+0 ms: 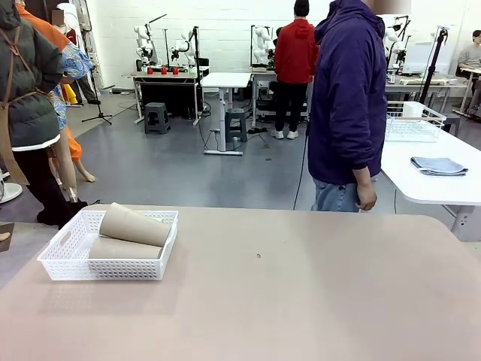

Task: Clean and organize the cups into the basket.
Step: Move the Organizing basket back to the left side of the table.

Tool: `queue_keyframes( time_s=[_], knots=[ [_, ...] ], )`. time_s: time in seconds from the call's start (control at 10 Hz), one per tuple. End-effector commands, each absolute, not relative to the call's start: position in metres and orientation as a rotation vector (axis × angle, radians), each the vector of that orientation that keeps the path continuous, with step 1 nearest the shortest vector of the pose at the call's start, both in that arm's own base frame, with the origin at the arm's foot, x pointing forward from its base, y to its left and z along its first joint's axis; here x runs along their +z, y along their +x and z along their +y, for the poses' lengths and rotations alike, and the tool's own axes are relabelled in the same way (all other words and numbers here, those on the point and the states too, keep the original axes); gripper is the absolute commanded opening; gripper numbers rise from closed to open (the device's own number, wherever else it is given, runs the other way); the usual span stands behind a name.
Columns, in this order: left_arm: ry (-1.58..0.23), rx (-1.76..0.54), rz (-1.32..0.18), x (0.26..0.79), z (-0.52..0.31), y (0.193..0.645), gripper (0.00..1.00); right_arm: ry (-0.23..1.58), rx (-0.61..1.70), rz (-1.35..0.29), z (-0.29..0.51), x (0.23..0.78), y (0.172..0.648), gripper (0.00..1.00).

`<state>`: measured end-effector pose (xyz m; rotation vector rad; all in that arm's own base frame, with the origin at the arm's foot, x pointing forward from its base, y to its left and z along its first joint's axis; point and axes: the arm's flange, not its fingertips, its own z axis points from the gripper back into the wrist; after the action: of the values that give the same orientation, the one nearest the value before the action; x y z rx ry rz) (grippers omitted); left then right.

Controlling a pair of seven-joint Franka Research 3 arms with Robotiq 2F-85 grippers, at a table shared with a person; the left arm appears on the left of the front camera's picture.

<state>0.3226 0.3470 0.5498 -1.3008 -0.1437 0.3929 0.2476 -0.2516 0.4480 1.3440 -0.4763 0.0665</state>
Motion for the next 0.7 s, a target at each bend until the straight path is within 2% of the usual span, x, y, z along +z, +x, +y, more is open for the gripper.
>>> queue_keyframes(
  time_s=[0.0, 0.4, 0.6],
  knots=[
    [-1.387, 0.362, -0.129, 0.544, 0.382, 0.337, 1.0, 1.345, 0.072, -0.462, -0.25, 0.448, 0.245, 1.0],
    [-1.402, 0.319, -0.083, 0.529, 0.385, 0.335, 1.0, 1.345, 0.072, -0.462, -0.25, 0.448, 0.245, 1.0],
    [-1.426, 0.384, -0.113, 0.516, 0.366, 0.34, 1.0, 1.345, 0.072, -0.462, -0.25, 0.448, 0.245, 1.0]
  ],
)
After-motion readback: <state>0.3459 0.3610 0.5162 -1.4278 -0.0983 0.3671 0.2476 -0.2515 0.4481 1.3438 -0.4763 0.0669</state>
